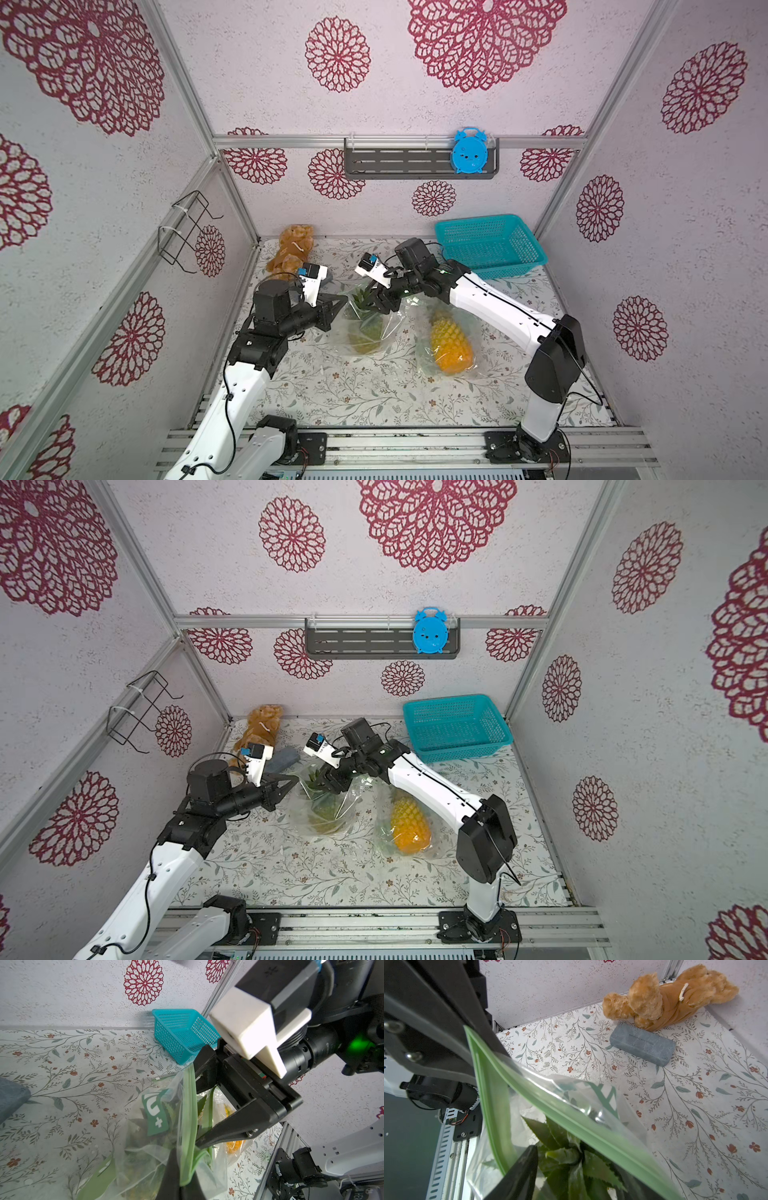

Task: Open the zip-top bag and take out the pineapple
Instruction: Pick up the pineapple from the zipper food storage bag.

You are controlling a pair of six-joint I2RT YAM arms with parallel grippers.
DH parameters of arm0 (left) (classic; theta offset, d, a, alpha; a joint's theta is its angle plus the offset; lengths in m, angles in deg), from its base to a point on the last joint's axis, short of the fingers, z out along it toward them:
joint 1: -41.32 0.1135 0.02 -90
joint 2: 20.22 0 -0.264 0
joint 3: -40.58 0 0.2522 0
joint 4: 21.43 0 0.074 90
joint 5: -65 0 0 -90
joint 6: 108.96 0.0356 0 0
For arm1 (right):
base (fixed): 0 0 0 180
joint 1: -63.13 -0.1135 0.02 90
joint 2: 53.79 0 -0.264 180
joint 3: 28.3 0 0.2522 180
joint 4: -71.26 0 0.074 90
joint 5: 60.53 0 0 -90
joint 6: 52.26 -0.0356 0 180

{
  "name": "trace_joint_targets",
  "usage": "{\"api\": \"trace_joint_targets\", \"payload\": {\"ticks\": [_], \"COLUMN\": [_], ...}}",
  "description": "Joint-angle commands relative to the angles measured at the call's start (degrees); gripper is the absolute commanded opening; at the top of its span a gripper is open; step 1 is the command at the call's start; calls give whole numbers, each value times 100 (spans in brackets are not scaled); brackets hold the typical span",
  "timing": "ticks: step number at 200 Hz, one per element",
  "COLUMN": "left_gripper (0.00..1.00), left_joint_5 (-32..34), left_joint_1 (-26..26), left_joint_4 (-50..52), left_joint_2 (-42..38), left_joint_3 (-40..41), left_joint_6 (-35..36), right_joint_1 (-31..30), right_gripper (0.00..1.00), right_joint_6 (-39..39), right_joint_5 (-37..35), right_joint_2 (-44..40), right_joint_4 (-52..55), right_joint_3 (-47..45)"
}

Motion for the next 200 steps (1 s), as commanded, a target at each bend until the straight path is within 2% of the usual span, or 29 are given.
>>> {"api": "trace_joint_targets", "payload": {"ticks": [1, 38, 59, 80, 125, 140, 158, 175, 188, 200], "left_gripper": [0, 0, 0, 0, 0, 0, 0, 13, 33, 40], "left_joint_5": [31, 61, 97, 134, 197, 222, 285, 363, 436, 511], "left_joint_1": [-35, -39, -37, -37, -38, -37, -37, -35, -37, -29], "left_joint_4": [66, 71, 82, 77, 79, 78, 69, 57, 2, -91], "left_joint_2": [-35, -35, -44, -57, -87, -118, -172, -266, -384, -525], "left_joint_3": [-36, -33, -33, -33, -24, -19, -9, 4, 27, 85], "left_joint_6": [88, 85, 86, 85, 78, 76, 50, 9, -73, -161], "right_joint_1": [-110, -231, -286, -310, -326, -319, -325, -317, -285, -258], "right_gripper": [60, 59, 54, 44, 7, 0, 0, 0, 0, 0], "right_joint_6": [-68, 81, 181, 207, 120, 57, -35, -121, -223, -313], "right_joint_5": [-335, -791, -989, -1098, -1030, -1063, -1110, -1165, -1165, -1130], "right_joint_2": [96, 377, 498, 520, 373, 372, 339, 292, 221, 139], "right_joint_4": [174, 680, 1011, 1173, 1113, 1113, 1055, 944, 788, 606], "right_joint_3": [298, 584, 730, 784, 815, 867, 890, 877, 812, 719]}}
